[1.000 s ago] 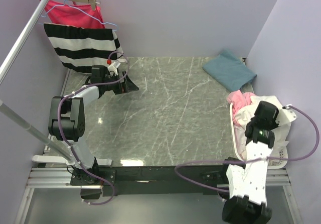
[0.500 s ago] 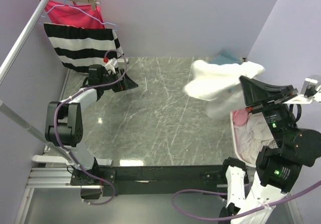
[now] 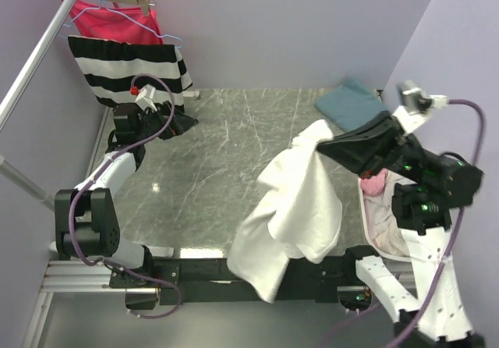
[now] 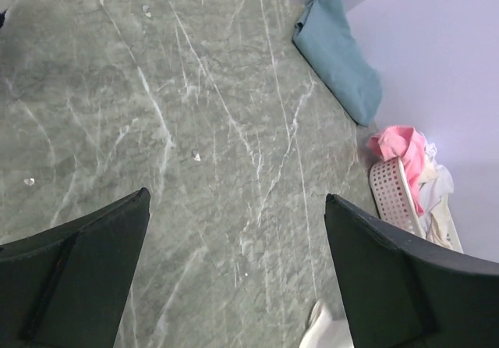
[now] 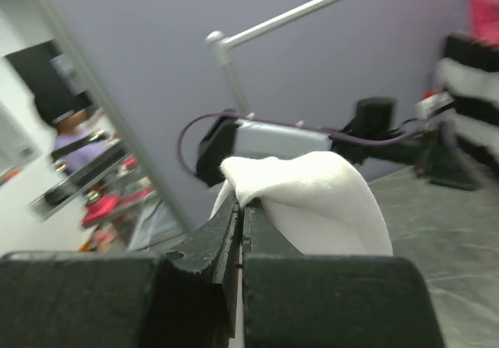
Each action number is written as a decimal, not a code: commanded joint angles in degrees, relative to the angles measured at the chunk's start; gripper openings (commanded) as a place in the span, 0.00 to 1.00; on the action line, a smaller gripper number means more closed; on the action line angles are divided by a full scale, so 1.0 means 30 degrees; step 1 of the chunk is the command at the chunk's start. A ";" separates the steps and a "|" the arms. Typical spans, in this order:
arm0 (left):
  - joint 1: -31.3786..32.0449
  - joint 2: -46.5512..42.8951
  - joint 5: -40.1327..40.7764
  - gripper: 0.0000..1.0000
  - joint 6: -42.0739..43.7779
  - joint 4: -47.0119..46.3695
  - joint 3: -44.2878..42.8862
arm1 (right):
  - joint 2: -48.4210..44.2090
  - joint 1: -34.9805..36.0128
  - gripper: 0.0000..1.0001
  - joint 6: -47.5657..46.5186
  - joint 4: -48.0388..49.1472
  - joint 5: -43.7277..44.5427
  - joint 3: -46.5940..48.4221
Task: Fold and stack the t-shirts
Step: Move the tshirt to the center of the board, then flatten out the tshirt
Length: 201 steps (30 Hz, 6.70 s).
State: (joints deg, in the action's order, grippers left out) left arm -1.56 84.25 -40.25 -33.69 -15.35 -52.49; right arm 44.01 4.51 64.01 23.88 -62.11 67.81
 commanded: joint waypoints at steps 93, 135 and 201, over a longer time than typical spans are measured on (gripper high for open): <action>0.4124 0.8125 1.3356 0.02 0.1944 0.7464 -0.8106 | 2.2303 0.0400 0.65 -1.4215 -1.6955 1.9998 0.9681; 0.5267 0.5374 1.1221 0.99 0.0478 0.8372 -0.2543 | 2.4234 0.3212 0.45 -1.4364 -1.6024 1.4144 0.6283; 0.8724 0.5172 1.4373 0.99 0.3203 0.8163 -0.4652 | 1.8231 0.1132 0.00 -1.4217 -1.2471 0.7490 0.4291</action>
State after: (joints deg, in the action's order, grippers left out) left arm 23.92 104.18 -3.99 -25.91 6.39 -65.08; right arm 98.85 8.23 21.80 -15.05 -38.52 79.40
